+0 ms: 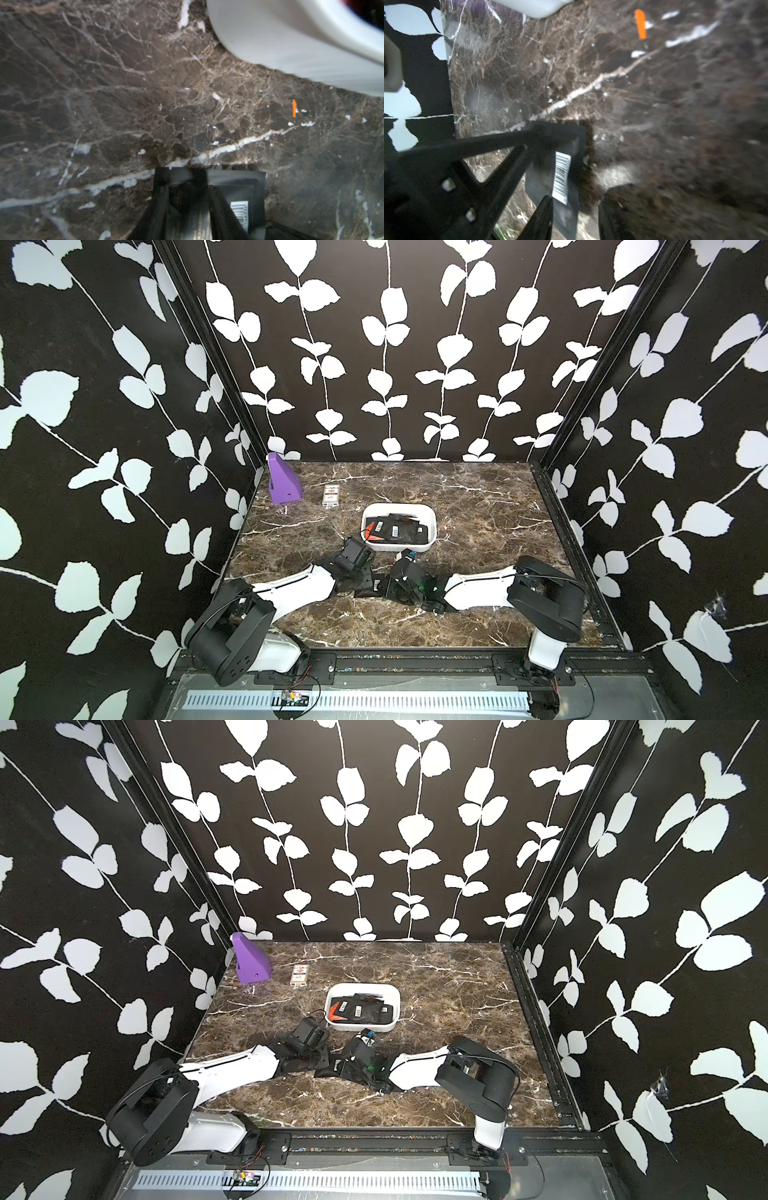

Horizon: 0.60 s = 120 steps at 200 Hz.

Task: Put the tea bags into the storage box
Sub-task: Pick up the tea bag from the center of the board.

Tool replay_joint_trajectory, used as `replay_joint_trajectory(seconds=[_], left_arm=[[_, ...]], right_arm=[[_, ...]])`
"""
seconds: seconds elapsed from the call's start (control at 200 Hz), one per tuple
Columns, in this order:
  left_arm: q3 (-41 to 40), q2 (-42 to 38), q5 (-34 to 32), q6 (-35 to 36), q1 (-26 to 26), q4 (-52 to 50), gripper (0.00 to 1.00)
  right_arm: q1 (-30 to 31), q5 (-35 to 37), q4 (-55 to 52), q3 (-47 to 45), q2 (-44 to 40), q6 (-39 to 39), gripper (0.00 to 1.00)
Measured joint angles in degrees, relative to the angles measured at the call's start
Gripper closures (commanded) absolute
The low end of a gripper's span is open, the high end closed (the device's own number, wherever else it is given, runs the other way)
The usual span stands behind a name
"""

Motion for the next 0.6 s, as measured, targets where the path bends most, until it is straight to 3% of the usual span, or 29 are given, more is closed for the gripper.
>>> replay_joint_trajectory(seconds=[0.115,0.29,0.475,0.6], left_arm=[[-0.15,-0.13,0.0,-0.11,0.0,0.13,0.65],[-0.31,-0.28,0.07,-0.13,0.0,0.31,0.64],[-0.33,-1.27,0.57,-0.17,-0.02,-0.68,0.54],[-0.02,-5.4,-0.13,0.22,-0.07,-6.12,0.32]], right_arm=[[0.0,-0.63,1.05,0.85,1.31,0.35,0.71],[0.0,-1.05,1.31,1.16,2.32,0.48,1.0],[0.0,-0.9,-1.05,1.66,1.64,-0.85,1.0],[0.0,0.17,-8.63,1.97,-3.96,-4.17,1.0]])
